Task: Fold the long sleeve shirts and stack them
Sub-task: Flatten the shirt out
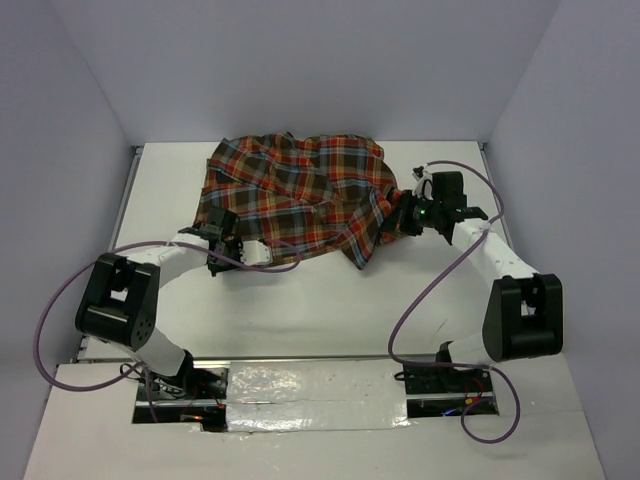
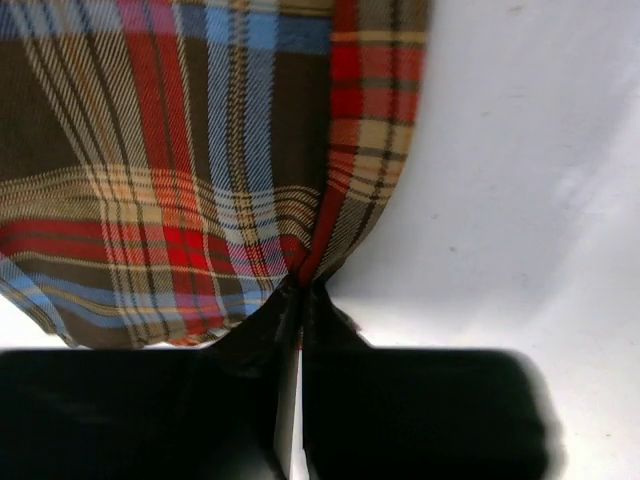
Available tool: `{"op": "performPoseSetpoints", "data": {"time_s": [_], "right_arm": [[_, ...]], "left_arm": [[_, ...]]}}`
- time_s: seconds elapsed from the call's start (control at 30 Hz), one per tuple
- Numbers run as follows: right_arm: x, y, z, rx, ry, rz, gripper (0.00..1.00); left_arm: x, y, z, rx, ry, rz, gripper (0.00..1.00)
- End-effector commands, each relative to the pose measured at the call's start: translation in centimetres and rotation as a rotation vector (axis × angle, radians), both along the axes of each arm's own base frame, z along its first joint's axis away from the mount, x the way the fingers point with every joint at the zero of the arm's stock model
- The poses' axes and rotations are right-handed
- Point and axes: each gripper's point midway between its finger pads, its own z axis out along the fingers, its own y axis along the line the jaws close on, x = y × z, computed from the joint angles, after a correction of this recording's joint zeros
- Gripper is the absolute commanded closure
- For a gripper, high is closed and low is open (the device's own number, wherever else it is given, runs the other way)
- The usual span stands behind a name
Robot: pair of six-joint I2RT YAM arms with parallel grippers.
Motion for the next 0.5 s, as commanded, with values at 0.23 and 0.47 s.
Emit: {"op": "performPoseSetpoints", "data": {"time_s": [0.23,0.47], "right_arm": [[13.9,-1.5,7.9,0.052,-0.115,-0.091,1.00],[17.7,-4.7,43.6,0.622,-0.838,-0.130,1.00]], "left_arm": [[17.6,4.7,9.8,-0.191,-0.313,0.576,1.00],[30.0,4.7,48.8,-0.590,-1.290,0.548,1.00]]}}
